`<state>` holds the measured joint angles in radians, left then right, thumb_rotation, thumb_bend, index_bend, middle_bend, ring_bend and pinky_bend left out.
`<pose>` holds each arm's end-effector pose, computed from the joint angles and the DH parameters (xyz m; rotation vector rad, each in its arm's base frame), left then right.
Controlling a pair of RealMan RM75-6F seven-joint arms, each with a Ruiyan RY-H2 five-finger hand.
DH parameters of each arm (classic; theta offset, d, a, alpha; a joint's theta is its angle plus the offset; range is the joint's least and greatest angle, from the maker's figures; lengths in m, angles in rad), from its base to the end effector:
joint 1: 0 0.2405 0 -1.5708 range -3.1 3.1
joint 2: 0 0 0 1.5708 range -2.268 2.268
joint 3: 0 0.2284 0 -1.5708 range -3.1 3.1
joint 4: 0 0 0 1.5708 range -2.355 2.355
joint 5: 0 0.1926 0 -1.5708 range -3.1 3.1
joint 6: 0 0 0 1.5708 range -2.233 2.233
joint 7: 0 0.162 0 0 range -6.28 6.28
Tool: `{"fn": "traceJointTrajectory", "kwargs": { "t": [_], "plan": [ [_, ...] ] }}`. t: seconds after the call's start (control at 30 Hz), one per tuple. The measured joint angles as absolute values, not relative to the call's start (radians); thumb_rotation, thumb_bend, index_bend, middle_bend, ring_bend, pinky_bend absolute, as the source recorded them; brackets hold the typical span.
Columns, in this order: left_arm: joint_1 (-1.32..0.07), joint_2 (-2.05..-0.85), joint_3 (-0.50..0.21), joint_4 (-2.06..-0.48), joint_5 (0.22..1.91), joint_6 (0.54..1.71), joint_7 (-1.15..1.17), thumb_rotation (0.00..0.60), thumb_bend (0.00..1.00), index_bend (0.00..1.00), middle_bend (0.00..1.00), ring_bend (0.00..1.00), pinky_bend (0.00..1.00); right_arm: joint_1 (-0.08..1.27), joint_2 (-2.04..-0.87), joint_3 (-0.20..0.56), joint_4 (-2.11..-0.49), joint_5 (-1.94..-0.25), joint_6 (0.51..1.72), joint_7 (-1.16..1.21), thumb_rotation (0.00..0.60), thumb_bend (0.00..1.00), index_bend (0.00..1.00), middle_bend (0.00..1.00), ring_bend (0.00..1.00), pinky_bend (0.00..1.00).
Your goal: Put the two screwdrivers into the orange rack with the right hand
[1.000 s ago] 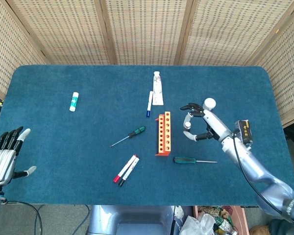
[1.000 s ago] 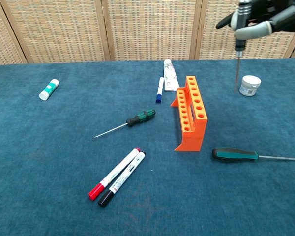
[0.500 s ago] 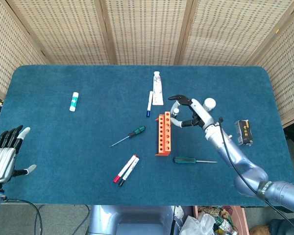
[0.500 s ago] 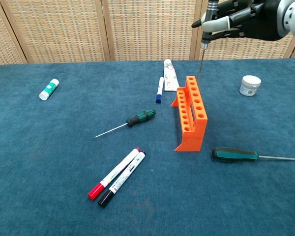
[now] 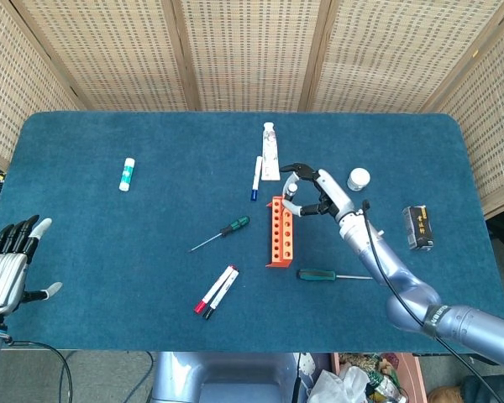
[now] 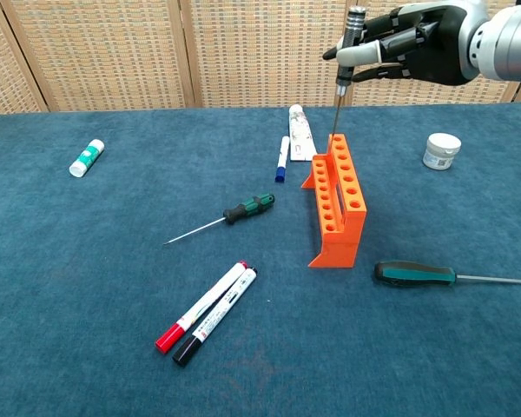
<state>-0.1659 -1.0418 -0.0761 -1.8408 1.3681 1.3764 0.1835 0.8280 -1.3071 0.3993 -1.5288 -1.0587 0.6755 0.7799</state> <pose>-0.2469 0.2160 0.1583 -1.4202 -0.9563 -0.8368 -0.0850 -0.3949 0.0679 1.3326 -1.9836 1.5222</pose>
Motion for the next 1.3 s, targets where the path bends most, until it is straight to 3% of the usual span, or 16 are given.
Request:
{"fn": "traceJointTrajectory", "kwargs": {
  "t": [1.3],
  "plan": [
    [-0.169, -1.040, -0.072, -1.840, 1.367, 1.382, 0.176, 0.600, 0.00, 0.00, 0.00, 0.00, 0.00, 0.806, -1.335, 0.428, -1.533, -1.046, 0.645, 0.719, 0.600, 0.48, 0.60, 0.19, 0.00, 0.08]
  ]
}}
